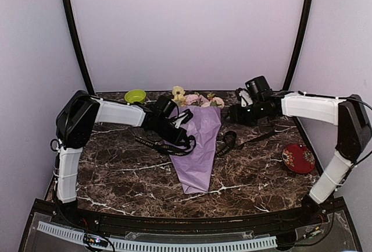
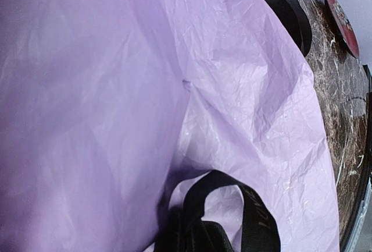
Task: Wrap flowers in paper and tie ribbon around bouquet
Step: Pick up the right side of the ribbon from the center of the board.
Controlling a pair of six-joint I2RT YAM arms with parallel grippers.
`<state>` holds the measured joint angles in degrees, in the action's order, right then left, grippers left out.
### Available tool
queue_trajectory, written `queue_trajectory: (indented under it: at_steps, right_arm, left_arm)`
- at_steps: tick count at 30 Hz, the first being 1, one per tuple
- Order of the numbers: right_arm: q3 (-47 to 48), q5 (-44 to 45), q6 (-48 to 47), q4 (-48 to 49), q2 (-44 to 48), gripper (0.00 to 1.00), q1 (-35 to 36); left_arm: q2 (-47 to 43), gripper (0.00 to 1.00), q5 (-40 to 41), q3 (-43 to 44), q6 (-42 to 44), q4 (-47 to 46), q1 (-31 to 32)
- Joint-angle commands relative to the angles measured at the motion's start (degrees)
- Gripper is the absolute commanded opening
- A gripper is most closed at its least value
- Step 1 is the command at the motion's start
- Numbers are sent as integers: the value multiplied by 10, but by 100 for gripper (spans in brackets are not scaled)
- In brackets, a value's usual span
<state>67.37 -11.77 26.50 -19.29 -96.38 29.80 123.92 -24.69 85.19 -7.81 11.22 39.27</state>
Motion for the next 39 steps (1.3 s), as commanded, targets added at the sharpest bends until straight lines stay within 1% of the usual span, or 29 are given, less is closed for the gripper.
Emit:
queue_trajectory:
  at_steps: [1,3,6,8,10,12,15,18,20,24,26,28,32,36,37,38,39]
  right_arm:
    - [-46,194,-21,-75,46,68,-57]
    - [-49,242,-38,-97,47,70,-58]
    - [-34,270,-94,-149,25,67,-58]
    - [-18,290,-131,-188,1,67,-58]
    - [12,288,-168,-224,-24,71,-58]
    - [32,267,-201,-251,-44,74,-58]
    - [42,253,-253,-275,-69,76,-56]
    - [33,262,-311,-270,-79,77,-47]
    - [24,258,-353,-240,-79,79,-42]
    - [29,210,-425,-176,-80,79,-41]
    - [31,164,-482,-160,-83,79,-41]
    - [33,139,-524,-168,-99,77,-41]
    - [40,126,-569,-217,-128,72,-42]
    - [35,119,-605,-196,-128,68,-44]
    - [40,113,-611,-198,-130,60,-46]
    - [44,107,-613,-202,-133,49,-48]
    - [46,106,-614,-205,-134,35,-51]
  left_arm:
    - [-4,0,13,-34,0,40,-1]
    - [-6,0,14,-36,2,40,-1]
    - [-10,0,13,-37,8,41,-1]
    - [-11,0,13,-39,11,42,-1]
    - [-13,0,13,-39,12,41,-1]
    - [-15,0,14,-40,13,41,-1]
    - [-16,0,13,-40,14,41,-1]
    - [-17,0,12,-40,17,40,-1]
    - [-17,0,12,-40,20,40,-1]
    - [-17,0,15,-39,24,43,-1]
    - [-17,0,15,-38,25,45,-1]
    - [-18,0,16,-37,25,46,-1]
    - [-21,0,18,-34,28,49,-1]
    - [-22,0,18,-30,32,52,-1]
    - [-23,0,19,-29,33,54,-1]
    - [-22,0,20,-28,35,59,-1]
    - [-23,0,21,-26,35,61,0]
